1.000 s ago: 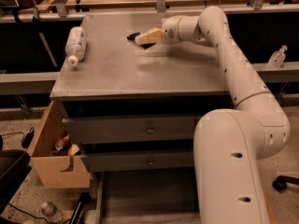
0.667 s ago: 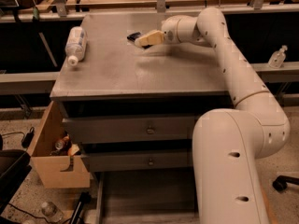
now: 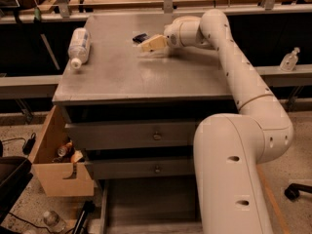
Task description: Place rxbar blueberry into bottom drawer
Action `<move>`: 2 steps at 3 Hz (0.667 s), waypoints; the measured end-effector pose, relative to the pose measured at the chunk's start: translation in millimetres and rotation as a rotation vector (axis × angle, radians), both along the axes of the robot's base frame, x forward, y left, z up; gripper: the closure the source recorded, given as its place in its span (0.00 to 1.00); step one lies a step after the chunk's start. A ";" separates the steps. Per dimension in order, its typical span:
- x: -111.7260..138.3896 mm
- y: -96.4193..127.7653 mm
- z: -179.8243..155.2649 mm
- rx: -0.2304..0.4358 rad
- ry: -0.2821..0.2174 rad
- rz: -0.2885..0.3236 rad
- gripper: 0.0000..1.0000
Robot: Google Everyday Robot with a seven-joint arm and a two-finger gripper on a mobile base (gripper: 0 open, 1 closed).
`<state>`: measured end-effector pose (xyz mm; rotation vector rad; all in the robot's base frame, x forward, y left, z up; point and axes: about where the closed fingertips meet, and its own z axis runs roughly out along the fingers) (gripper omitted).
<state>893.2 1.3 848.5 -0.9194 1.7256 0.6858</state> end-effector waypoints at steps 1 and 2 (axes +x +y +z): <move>6.1 5.2 -15.6 -0.045 0.023 -0.018 0.00; 11.9 7.7 -31.8 -0.100 0.048 -0.050 0.16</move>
Offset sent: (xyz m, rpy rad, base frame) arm 0.0129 0.0046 -0.0496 -0.1770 0.0770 -0.1069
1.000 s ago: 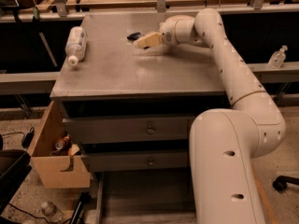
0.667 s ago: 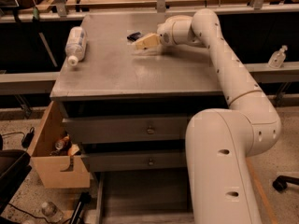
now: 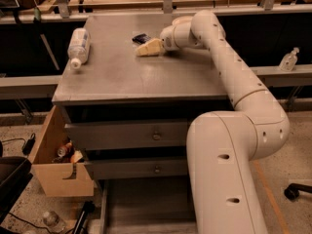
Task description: Place rxbar blueberry into bottom drawer
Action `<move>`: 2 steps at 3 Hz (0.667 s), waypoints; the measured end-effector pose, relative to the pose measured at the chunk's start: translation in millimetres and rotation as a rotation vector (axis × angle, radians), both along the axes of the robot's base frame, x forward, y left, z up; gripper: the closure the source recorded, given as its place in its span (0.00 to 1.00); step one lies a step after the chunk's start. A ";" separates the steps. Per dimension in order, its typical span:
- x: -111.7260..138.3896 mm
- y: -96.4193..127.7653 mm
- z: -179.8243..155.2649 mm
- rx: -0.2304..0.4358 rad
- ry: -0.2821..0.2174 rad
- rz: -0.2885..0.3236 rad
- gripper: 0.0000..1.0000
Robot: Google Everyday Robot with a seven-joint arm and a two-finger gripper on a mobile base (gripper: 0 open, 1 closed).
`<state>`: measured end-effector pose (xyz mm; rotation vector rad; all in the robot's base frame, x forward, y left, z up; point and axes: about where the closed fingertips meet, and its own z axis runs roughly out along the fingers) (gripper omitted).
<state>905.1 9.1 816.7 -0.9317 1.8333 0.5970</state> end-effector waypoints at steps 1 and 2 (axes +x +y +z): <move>0.2 0.0 3.2 -0.002 0.001 -0.002 0.41; 0.2 0.1 8.2 -0.002 0.001 -0.002 0.64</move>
Offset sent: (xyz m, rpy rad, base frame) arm 0.0002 0.0000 0.0025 -0.0025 0.0011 -0.0016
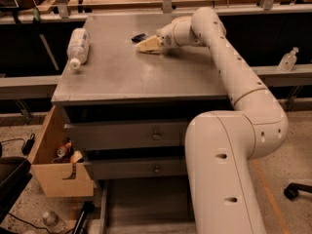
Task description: Place rxbar blueberry into bottom drawer
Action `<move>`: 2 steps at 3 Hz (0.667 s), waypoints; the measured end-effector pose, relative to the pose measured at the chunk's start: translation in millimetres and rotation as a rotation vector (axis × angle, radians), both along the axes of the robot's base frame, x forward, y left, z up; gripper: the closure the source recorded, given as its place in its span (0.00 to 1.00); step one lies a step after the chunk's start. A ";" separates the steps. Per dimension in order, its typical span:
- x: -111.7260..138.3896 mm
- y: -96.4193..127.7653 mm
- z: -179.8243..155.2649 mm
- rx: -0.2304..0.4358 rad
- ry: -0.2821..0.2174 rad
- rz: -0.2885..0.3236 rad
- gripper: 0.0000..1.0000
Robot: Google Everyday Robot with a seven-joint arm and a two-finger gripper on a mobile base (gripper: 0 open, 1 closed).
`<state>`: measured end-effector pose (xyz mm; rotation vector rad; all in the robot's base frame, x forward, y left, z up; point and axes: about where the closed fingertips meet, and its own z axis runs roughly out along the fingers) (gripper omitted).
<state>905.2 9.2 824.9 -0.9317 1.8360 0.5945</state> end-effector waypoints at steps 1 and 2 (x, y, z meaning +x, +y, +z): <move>-0.1 0.0 5.0 0.000 0.000 0.000 0.86; -0.2 0.4 8.5 0.000 0.000 0.000 1.00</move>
Offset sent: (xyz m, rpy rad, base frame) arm -0.0001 0.0000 0.0045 -0.0001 -0.0001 0.0000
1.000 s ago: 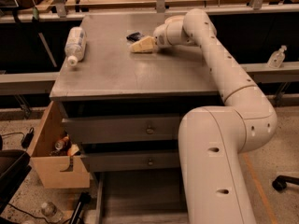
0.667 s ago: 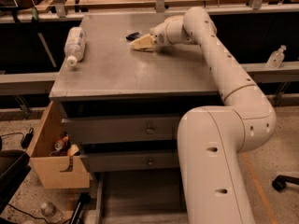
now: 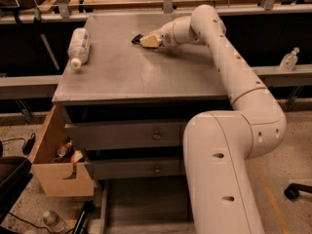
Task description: Place rxbar blueberry into bottom drawer
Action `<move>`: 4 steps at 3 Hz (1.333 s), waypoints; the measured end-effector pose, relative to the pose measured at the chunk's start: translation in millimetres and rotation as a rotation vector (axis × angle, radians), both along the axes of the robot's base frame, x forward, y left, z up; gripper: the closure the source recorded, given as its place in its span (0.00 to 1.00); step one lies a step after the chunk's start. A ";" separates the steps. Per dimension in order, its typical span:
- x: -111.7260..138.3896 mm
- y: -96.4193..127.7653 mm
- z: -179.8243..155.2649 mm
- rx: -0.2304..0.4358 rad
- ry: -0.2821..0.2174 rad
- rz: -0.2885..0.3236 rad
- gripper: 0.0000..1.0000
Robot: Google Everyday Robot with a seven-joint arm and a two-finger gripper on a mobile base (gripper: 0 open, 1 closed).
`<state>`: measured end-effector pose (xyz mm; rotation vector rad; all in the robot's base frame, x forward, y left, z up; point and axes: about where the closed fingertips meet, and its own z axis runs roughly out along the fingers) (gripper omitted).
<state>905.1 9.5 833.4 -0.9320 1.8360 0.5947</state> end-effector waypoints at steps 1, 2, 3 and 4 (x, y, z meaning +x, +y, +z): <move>0.0 0.1 0.0 0.000 0.000 0.000 1.00; 0.0 0.1 0.2 0.000 0.000 0.000 1.00; 0.0 0.1 0.2 0.000 0.000 0.000 1.00; -9.3 -33.4 59.3 -0.051 -0.071 -0.041 1.00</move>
Offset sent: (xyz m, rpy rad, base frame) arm 0.0154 0.0091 0.0315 -0.0026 -0.0265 0.0699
